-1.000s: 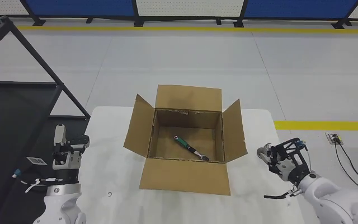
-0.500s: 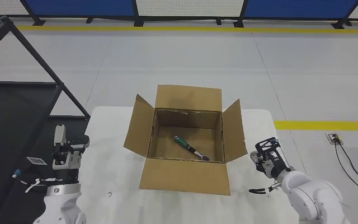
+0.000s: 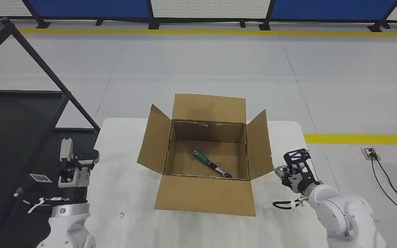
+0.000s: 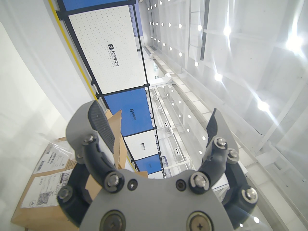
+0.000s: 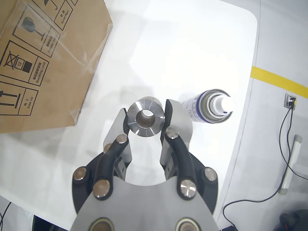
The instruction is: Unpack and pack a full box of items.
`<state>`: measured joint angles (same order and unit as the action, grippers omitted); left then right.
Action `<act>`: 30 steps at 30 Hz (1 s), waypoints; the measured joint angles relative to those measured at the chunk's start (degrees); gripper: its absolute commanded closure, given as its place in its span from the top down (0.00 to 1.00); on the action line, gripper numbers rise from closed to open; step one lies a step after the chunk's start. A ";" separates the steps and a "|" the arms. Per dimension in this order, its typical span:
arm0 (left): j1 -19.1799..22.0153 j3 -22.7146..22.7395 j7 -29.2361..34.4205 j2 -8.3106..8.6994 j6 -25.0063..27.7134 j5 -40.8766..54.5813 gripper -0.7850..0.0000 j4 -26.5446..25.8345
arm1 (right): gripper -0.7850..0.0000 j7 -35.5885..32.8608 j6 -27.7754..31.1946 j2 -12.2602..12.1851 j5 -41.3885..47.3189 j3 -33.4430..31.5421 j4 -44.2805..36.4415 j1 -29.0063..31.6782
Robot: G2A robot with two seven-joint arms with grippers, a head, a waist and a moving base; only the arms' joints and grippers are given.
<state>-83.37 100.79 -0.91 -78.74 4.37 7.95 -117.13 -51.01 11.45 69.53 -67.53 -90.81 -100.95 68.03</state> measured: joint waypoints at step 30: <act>0.00 0.00 0.00 0.00 0.00 0.00 1.00 0.00 | 0.00 -4.06 -8.42 0.55 -3.84 8.66 10.93 -9.65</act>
<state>-83.37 100.79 -0.91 -78.74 4.37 7.95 -117.13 -55.08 3.03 70.08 -71.38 -82.15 -90.02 58.38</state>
